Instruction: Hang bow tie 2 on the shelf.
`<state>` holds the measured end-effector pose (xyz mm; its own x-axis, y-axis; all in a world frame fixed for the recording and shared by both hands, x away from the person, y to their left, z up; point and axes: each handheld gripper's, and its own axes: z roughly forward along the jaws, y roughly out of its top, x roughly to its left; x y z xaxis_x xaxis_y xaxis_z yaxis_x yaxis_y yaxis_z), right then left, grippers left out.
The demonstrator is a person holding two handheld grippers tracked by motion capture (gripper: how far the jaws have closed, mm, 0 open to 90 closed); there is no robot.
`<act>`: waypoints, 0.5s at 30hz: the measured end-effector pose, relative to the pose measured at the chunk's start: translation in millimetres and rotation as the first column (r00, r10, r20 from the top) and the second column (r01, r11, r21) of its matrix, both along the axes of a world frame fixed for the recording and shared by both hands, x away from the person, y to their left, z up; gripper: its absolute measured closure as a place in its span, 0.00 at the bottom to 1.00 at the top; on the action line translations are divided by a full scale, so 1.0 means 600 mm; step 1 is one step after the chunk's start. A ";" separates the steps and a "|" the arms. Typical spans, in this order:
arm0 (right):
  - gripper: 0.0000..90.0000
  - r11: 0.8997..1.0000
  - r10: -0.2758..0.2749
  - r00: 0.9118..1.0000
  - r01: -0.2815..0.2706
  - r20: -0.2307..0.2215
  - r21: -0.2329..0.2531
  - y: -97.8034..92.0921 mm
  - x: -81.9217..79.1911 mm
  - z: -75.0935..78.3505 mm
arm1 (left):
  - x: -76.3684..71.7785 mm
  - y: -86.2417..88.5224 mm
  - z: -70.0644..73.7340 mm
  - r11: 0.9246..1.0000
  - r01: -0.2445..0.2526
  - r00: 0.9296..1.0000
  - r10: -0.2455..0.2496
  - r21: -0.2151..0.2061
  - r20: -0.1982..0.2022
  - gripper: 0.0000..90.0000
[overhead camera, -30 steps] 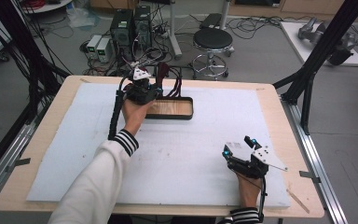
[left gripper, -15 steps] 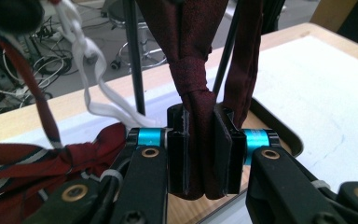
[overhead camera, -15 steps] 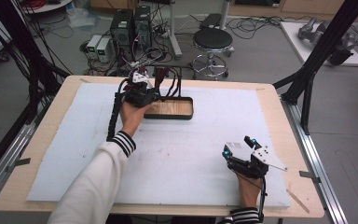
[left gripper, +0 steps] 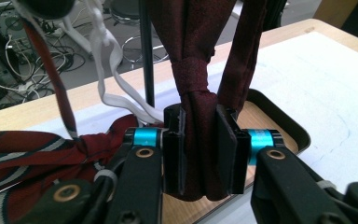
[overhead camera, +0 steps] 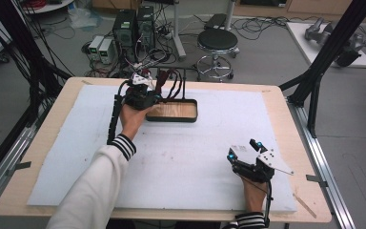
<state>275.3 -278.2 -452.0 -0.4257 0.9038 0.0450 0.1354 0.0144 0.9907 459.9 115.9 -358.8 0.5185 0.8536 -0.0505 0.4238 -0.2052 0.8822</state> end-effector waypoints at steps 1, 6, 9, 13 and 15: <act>0.12 1.000 0.000 1.000 0.000 0.001 -0.001 0.000 0.000 0.000 | 0.000 0.001 0.000 1.000 -0.004 1.000 0.004 -0.001 0.002 0.75; 0.12 1.000 -0.001 1.000 0.001 -0.002 0.002 0.001 -0.001 0.000 | -0.004 0.010 -0.005 0.999 0.004 1.000 -0.004 0.032 0.017 0.49; 0.12 1.000 0.000 1.000 0.000 -0.001 -0.003 0.001 -0.001 0.000 | -0.010 0.016 -0.008 0.998 0.035 0.999 -0.035 0.058 0.005 0.29; 0.12 1.000 0.001 1.000 -0.001 0.001 -0.003 0.001 -0.001 0.000 | -0.025 0.028 -0.008 0.995 0.079 0.996 -0.081 0.060 0.034 0.21; 0.12 1.000 0.000 1.000 0.000 -0.002 -0.001 0.001 -0.001 0.000 | -0.036 0.036 -0.007 0.991 0.124 0.991 -0.127 0.055 0.052 0.20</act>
<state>274.8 -277.7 -452.1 -0.4252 0.9040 0.0450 0.1369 0.0151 0.9905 438.3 137.6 -362.7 0.6222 0.7825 0.0234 0.3430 -0.2992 0.8904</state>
